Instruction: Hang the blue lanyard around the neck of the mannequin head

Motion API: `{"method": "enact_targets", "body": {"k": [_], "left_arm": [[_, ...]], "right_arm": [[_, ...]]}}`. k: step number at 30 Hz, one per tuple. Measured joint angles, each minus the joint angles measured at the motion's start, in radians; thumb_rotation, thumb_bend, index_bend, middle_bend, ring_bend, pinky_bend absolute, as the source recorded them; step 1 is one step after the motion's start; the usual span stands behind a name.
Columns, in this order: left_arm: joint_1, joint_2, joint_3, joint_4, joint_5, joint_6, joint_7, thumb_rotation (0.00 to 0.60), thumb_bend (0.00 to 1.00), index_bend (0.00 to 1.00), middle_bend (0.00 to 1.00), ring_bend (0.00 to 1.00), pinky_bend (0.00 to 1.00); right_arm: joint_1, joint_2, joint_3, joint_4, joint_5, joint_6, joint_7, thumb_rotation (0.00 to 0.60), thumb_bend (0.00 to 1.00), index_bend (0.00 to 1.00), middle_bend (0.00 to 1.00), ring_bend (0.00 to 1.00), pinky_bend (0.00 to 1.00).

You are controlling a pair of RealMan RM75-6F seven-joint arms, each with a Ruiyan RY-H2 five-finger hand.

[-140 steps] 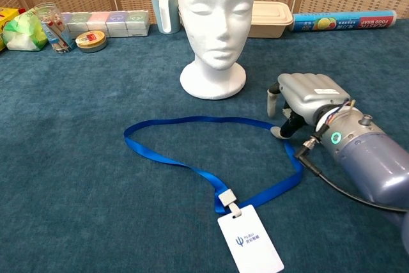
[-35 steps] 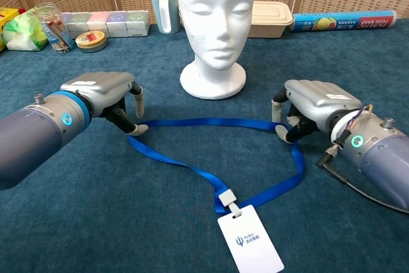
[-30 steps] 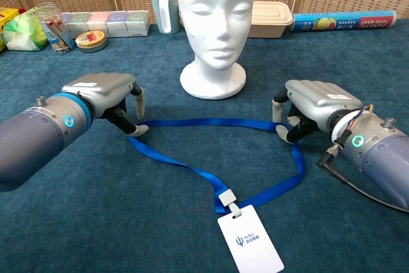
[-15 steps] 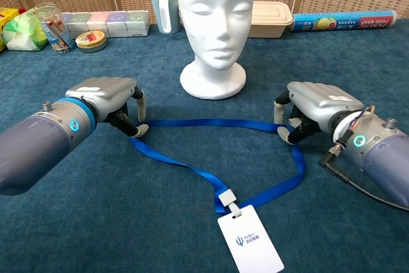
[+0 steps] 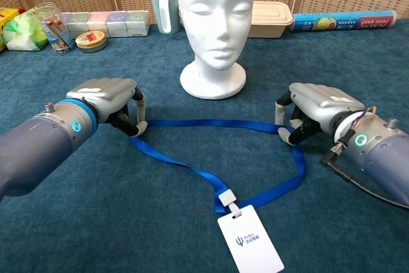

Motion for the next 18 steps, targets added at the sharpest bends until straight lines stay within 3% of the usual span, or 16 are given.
{"method": "enact_targets", "body": {"k": [18], "left_arm": [[0.001,-0.011,0.005,0.002,0.012,0.006,0.0,0.497,0.45,0.54,1.0,1.0,1.0]], "right_arm": [[0.002,0.007,0.001,-0.008,0.008,-0.006,0.022,0.6,0.53,0.6,0.95,1.0,1.0]]}}
